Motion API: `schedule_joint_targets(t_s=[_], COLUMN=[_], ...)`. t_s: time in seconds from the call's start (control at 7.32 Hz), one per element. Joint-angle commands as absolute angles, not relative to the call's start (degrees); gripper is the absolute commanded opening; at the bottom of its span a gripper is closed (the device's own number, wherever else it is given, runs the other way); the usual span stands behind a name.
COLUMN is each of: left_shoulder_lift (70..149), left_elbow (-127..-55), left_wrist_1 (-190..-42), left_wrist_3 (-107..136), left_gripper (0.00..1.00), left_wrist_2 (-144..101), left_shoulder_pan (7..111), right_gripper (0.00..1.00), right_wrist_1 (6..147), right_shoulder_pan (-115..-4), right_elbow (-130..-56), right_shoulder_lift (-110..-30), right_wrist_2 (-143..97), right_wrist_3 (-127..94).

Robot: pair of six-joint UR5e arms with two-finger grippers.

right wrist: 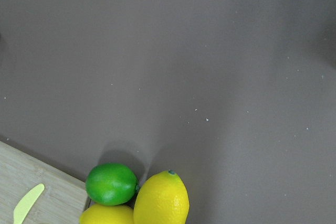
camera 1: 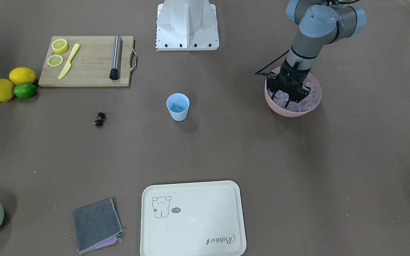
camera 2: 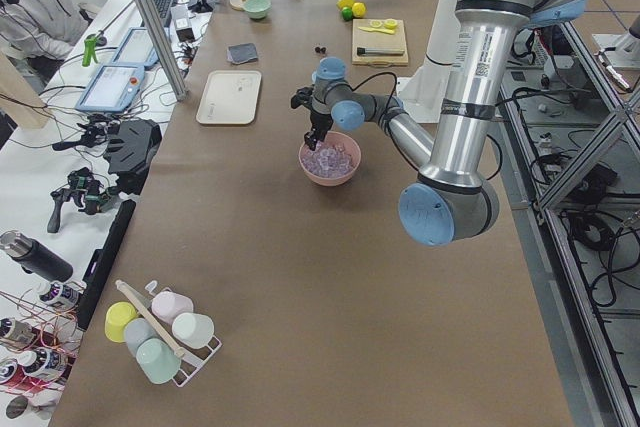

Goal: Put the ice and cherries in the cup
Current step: 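Lower the left gripper into the bowl and grasp another ice cube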

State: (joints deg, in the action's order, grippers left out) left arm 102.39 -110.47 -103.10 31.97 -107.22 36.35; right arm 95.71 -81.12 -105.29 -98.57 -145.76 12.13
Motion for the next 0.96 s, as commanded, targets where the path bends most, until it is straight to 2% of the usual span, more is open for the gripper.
schedule_joint_targets(t_s=[0.0, 0.55, 0.82], left_shoulder_lift=[102.9, 103.6, 113.5], left_elbow=[-110.4, -115.9, -114.0], left_wrist_1=[-103.1, -102.4, -98.4], left_wrist_3=[31.8, 32.1, 39.7], left_gripper=[0.0, 0.0, 0.0], left_wrist_2=[-107.2, -108.5, -112.3], left_shoulder_pan=[36.7, 39.5, 40.3], right_gripper=[1.0, 1.0, 1.0], right_wrist_1=[95.6, 95.6, 95.6], right_shoulder_pan=[-81.1, -81.0, -81.0], right_elbow=[-105.3, -105.3, -105.6], right_shoulder_lift=[-98.5, -98.3, -98.3], right_wrist_2=[-145.8, -145.8, -145.8], right_wrist_3=[12.1, 12.2, 12.1])
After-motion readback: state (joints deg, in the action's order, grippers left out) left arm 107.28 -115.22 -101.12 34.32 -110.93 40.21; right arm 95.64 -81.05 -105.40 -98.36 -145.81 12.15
